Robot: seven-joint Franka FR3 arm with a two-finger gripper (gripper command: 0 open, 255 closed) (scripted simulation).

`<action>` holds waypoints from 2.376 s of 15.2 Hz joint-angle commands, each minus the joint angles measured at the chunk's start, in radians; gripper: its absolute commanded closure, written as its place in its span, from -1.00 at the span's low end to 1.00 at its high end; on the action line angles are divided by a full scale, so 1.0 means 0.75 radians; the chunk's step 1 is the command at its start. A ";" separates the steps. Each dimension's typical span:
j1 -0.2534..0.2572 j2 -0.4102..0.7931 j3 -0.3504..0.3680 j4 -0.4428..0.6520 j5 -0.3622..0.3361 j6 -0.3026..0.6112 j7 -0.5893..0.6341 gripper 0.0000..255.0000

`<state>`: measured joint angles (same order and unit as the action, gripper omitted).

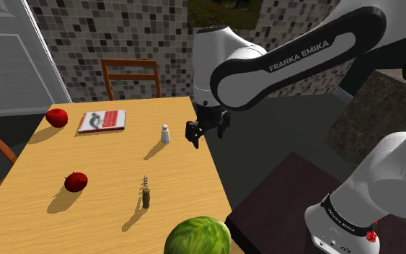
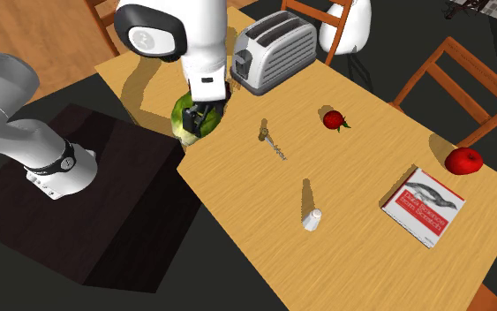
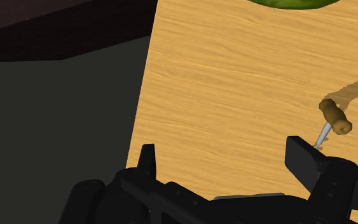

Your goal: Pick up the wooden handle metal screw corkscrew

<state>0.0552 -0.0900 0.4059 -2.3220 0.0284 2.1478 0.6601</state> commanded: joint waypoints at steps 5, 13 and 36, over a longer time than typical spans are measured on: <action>0.047 0.354 0.037 0.210 -0.144 0.069 0.272 -1.00; 0.194 0.813 -0.025 0.583 -0.289 0.070 0.539 -1.00; 0.445 1.639 -0.153 1.505 -0.330 -0.084 0.712 1.00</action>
<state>0.3889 1.1381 0.2912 -1.1944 -0.2189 2.0846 1.1941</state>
